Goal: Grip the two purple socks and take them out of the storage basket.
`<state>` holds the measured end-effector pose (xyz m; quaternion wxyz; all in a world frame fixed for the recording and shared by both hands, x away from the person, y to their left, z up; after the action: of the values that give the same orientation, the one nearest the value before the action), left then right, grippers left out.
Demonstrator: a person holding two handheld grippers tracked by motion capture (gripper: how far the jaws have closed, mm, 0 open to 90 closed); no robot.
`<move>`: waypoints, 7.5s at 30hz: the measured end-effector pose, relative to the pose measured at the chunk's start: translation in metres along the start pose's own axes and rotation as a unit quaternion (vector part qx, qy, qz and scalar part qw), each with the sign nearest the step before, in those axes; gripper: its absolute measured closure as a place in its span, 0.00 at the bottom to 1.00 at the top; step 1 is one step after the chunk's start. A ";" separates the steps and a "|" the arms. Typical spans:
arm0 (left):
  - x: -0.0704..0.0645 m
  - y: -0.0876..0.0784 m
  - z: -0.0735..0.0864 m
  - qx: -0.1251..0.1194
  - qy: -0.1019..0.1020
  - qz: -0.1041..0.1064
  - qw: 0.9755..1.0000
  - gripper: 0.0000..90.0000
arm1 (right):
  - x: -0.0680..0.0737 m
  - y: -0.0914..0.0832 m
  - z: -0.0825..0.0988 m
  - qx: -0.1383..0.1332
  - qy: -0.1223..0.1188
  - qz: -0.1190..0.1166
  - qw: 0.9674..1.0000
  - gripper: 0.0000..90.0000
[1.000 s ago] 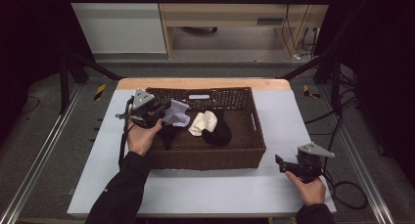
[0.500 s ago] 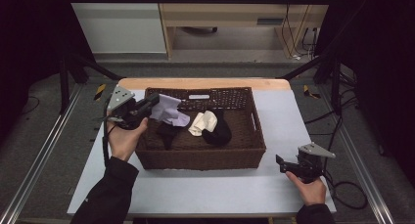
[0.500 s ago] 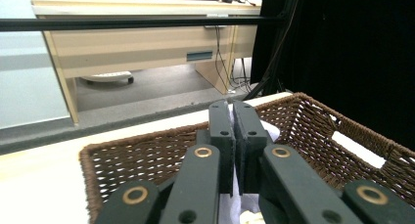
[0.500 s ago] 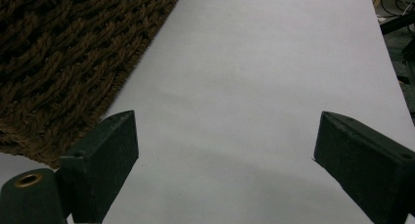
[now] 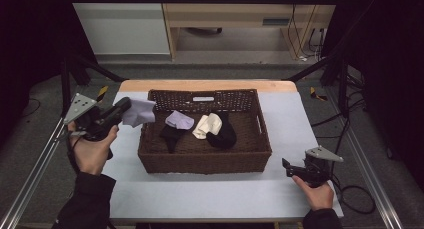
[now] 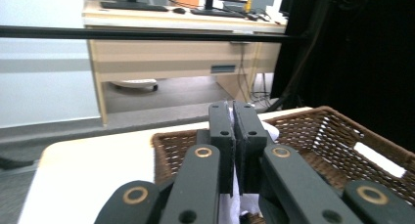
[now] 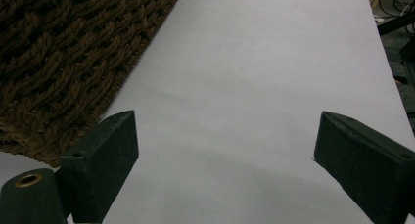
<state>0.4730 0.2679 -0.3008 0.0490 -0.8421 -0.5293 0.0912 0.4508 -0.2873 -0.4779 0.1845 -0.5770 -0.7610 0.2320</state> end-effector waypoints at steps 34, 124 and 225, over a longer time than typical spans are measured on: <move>0.072 -0.004 0.152 0.168 -0.063 -0.085 0.980 0.74 | 0.001 0.000 0.001 0.005 -0.002 0.001 1.000 0.11; -0.040 0.173 0.119 0.276 0.077 -0.010 0.958 0.49 | 0.001 0.004 0.002 0.008 -0.004 -0.008 1.000 0.11; -0.028 0.043 0.002 -0.006 0.027 0.062 0.998 0.92 | -0.001 0.004 0.004 0.011 -0.006 -0.003 1.000 0.11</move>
<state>0.4985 0.2245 -0.3077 0.0525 -0.8759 -0.4747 0.0679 0.4519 -0.2874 -0.4831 0.1872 -0.5710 -0.7615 0.2431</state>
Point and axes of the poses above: each handheld gripper's, and its own axes: y roughly forward along the jaws, z roughly out of its underside, x roughly to its left, the point moved 2 cm from there along y, roughly forward along the jaws, and after that the axes turned 1 degree about z, right-handed, at the moved point
